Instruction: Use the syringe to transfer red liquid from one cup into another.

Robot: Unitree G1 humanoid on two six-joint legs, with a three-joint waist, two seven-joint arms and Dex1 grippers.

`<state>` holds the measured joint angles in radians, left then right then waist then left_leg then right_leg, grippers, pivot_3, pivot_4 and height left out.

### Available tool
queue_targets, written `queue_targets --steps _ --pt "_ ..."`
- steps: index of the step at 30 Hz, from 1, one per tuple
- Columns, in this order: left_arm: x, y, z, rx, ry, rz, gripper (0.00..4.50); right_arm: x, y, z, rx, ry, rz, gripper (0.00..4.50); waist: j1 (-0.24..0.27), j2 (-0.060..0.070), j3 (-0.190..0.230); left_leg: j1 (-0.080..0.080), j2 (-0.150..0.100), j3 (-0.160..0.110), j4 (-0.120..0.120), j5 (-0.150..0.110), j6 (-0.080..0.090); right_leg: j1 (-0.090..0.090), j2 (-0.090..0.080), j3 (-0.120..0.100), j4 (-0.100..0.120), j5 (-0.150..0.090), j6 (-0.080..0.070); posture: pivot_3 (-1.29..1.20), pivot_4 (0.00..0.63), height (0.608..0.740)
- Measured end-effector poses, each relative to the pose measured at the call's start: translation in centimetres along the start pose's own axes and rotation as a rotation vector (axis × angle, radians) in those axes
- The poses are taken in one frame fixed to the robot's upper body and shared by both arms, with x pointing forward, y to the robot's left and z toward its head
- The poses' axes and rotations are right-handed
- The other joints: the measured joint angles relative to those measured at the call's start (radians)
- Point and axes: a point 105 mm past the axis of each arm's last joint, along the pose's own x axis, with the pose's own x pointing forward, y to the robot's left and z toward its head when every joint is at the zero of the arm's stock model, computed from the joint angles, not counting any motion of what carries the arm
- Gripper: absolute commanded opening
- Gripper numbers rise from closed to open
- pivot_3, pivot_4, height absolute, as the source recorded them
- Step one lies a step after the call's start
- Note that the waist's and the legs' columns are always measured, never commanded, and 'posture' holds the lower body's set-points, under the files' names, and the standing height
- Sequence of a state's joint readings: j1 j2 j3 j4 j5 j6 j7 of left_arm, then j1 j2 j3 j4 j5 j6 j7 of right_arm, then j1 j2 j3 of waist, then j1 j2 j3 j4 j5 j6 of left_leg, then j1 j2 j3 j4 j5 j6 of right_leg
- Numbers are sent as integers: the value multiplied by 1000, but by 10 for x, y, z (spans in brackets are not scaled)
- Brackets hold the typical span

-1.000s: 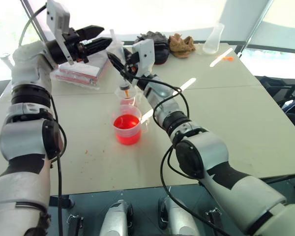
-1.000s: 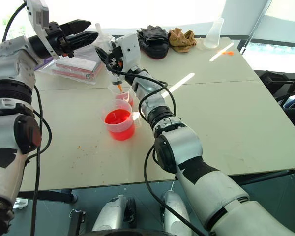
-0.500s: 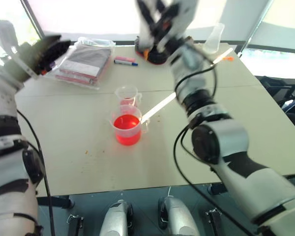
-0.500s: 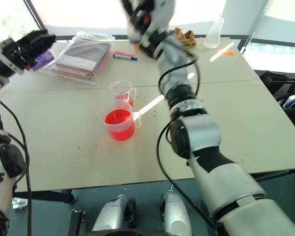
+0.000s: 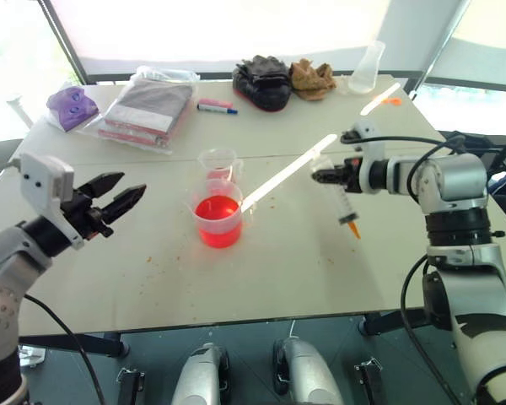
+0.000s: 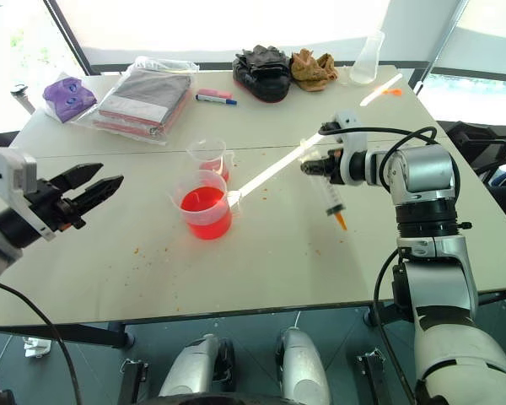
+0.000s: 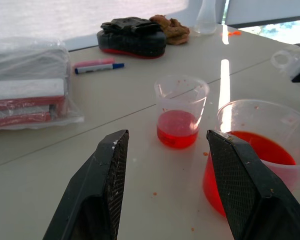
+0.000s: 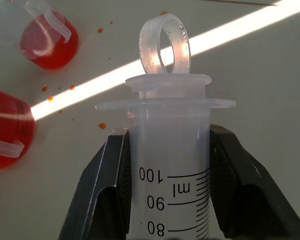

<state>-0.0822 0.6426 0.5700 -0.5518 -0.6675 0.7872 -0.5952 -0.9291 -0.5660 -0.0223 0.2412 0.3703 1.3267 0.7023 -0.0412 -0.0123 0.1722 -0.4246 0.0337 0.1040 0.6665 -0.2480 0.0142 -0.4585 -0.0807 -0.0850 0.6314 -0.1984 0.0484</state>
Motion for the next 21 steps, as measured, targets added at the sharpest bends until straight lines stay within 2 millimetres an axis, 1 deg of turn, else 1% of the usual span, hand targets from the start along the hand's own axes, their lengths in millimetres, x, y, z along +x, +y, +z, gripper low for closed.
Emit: queue_targets --steps 5,8,10,11,14,18,21 --pt "-6 4 -17 -10 30 84 2585 7 4 -18 135 77 4 1462 4 0 0 0 -1 1 0 0 0 0 2 0 0 0 0 0 150 740" --pt "-3 -1 -24 -17 34 80 2585 13 5 -23 162 95 -6 1462 11 0 0 -1 -1 1 0 0 0 0 2 0 -1 0 1 0 150 740" --pt "1 -7 -26 -21 28 72 2585 17 4 -30 174 112 -24 2489 23 -1 -1 -1 -1 1 1 0 0 1 2 0 -1 0 1 0 150 740" --pt "3 -8 -27 -20 30 74 2585 20 3 -33 179 119 -29 2837 27 -1 -1 -1 -1 1 1 0 0 0 2 0 -1 0 1 0 150 740" --pt "6 -9 -28 -9 26 83 2585 25 0 -44 191 134 -55 4443 31 -1 -1 -1 -2 1 1 0 0 0 2 0 -2 0 1 0 150 740" --pt "8 -8 -26 -5 17 95 2585 25 -3 -41 175 114 -83 4480 28 -2 -1 -1 -1 1 1 0 0 1 2 0 -2 0 1 0 150 740" --pt "8 -6 -27 -7 16 104 2585 15 -9 -35 112 55 -108 4480 30 -2 -1 -2 -1 0 0 0 0 0 2 -1 -2 0 1 0 150 740"
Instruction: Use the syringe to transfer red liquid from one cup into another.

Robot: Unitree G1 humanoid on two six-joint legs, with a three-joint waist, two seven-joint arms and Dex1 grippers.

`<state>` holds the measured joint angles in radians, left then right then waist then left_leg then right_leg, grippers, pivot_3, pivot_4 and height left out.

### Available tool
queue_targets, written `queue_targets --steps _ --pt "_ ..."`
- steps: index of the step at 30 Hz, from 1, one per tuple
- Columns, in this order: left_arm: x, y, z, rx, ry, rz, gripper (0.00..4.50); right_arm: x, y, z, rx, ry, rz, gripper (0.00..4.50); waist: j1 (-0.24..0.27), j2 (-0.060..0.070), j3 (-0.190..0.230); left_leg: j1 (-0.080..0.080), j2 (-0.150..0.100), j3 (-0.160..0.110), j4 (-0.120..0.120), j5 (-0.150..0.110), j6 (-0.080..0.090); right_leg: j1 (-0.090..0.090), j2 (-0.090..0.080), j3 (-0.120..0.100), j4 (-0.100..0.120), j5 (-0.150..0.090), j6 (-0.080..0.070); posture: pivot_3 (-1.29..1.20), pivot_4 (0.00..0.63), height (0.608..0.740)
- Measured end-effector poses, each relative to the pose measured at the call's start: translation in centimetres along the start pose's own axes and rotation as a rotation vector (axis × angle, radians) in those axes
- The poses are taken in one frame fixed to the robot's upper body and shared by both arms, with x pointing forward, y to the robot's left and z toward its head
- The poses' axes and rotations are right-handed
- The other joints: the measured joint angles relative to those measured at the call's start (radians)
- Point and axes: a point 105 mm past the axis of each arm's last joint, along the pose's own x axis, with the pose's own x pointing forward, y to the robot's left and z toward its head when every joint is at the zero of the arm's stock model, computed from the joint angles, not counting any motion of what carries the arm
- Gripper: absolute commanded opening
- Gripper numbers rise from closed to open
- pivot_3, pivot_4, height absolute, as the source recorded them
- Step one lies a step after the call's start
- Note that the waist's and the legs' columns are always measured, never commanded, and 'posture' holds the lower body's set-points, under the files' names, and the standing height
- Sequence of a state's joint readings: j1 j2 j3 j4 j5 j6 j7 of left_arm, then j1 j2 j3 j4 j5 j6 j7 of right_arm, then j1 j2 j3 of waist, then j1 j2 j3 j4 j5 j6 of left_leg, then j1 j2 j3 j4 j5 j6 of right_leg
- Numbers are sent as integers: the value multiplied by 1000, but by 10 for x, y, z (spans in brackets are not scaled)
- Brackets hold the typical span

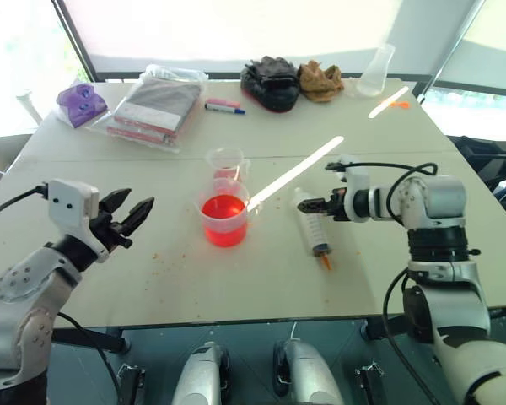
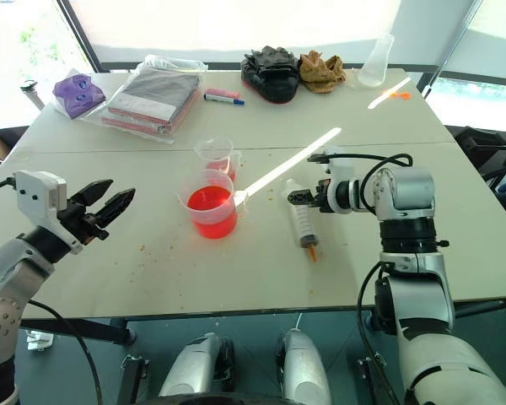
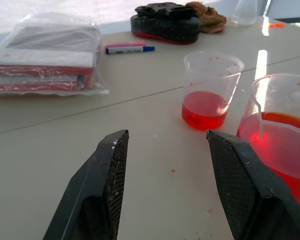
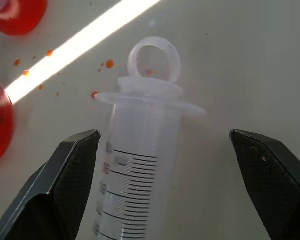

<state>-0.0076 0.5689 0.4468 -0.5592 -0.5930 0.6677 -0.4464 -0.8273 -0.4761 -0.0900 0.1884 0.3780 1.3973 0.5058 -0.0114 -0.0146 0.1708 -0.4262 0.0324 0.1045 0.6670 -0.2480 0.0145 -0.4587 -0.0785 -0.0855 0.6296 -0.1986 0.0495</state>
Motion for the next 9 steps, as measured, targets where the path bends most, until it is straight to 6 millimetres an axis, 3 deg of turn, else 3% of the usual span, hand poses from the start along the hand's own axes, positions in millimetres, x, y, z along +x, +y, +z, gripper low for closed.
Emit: queue_targets --steps 4,6,9 --pt "-4 3 -1 -16 5 15 2585 -33 8 26 -116 -188 69 4480 0 0 0 0 0 0 0 0 0 0 0 0 0 0 0 0 150 740" --pt "-7 5 -2 -31 10 20 2585 -59 18 34 -181 -305 148 4480 0 0 0 0 0 -1 -1 0 0 0 0 0 -1 -1 1 0 150 740" --pt "-15 8 -10 -43 47 34 2585 -91 18 23 -342 -418 149 4480 5 -2 -1 0 0 -1 -1 -1 1 1 0 -1 -2 -3 1 0 150 740"
